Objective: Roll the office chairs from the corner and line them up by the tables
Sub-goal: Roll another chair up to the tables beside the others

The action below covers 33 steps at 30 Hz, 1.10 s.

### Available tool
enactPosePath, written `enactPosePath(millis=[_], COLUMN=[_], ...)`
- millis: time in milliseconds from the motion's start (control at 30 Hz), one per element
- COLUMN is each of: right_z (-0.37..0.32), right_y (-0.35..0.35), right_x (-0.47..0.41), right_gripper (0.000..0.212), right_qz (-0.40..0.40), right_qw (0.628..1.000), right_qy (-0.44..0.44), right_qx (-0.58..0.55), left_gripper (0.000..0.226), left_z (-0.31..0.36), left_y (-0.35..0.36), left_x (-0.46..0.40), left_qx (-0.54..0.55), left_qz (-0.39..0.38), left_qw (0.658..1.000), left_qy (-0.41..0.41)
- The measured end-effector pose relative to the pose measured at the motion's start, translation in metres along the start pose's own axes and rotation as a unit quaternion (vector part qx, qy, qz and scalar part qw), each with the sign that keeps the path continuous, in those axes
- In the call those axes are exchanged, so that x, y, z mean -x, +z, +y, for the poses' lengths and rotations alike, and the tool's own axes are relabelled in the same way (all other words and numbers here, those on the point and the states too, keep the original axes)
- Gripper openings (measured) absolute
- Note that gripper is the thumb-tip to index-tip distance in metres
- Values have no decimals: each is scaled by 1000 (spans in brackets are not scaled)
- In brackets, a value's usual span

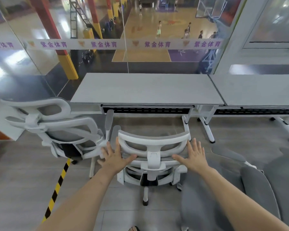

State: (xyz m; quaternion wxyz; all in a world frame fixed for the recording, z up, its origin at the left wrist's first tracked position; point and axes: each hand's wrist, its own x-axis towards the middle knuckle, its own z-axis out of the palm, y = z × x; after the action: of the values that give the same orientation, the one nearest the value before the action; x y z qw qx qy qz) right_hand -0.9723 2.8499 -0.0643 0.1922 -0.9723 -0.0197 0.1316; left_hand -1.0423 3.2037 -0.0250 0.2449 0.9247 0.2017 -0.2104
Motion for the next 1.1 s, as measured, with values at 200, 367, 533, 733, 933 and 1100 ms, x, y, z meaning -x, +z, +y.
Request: enactPosePath(millis=[200, 367, 533, 733, 933, 1100], right_z=[-15, -24, -25, -27, -30, -30], right_y=[-11, -19, -28, -39, -47, -54], right_x=[-48, -83, -118, -155, -185, -205], right_gripper=[143, 143, 143, 142, 138, 138], right_qz=[-10, -14, -12, -19, -34, -42], right_qw=[1000, 999, 999, 999, 999, 999], right_qy=[29, 36, 35, 25, 21, 23], right_qx=[-2, -8, -13, -21, -23, -14], left_gripper=[132, 139, 132, 131, 129, 128], left_z=[14, 22, 38, 56, 68, 78], left_y=[-28, -46, -55, -64, -71, -77], left_x=[-55, -91, -118, -147, -171, -184], left_qx=[18, 16, 23, 18, 18, 13], left_qz=[-21, -34, -31, -25, -10, -9], left_qw=[999, 999, 999, 999, 1000, 1000], left_qy=[30, 34, 27, 21, 13, 12])
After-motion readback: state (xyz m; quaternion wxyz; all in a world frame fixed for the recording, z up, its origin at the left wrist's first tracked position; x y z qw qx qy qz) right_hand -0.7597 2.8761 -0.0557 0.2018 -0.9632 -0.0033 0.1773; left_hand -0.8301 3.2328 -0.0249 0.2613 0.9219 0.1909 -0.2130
